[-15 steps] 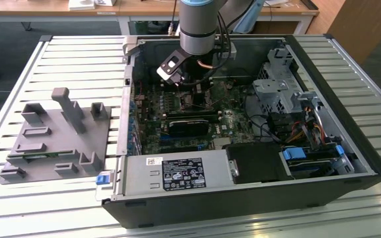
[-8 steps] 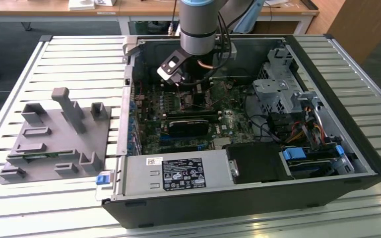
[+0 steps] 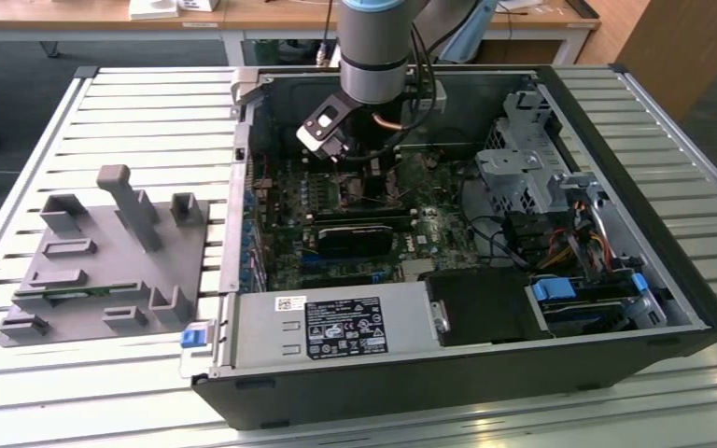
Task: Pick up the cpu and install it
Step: 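Place the cpu into insertion slot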
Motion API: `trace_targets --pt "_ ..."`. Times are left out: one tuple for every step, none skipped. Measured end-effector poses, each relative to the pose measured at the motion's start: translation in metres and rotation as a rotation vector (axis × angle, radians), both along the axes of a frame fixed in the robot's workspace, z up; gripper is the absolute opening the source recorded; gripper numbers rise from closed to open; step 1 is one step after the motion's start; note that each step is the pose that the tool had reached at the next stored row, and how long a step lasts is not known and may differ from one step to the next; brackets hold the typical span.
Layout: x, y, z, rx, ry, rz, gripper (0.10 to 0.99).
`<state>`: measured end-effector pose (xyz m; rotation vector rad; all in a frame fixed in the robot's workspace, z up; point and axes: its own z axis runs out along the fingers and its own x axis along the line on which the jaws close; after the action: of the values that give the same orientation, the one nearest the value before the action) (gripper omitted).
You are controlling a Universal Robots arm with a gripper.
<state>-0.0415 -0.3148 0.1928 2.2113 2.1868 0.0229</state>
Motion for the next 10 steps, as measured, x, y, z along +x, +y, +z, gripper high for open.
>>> trace_targets --pt "0.0001 0.0001 -0.0001 0.0 -0.0004 0.0 0.537" --pt "0.0001 0.0001 -0.0001 0.0 -0.0003 0.0 0.549" --pt "0.0001 0.0001 -0.0001 0.0 -0.0001 0.0 0.549" --pt "0.0 0.0 -0.0001 0.0 0.0 0.0 0.612" --pt "0.0 0.0 0.0 0.0 0.0 0.0 0.612" --pt "0.0 0.0 0.0 0.0 0.0001 0.0 0.612" --pt "0.0 0.0 0.0 0.0 0.0001 0.0 0.612" --pt "0.0 0.0 0.0004 0.0 0.0003 0.0 0.612" --pt "0.0 0.0 0.001 0.0 0.0002 0.0 0.612" --pt "0.0 0.0 0.002 0.0 0.0002 0.0 0.612"
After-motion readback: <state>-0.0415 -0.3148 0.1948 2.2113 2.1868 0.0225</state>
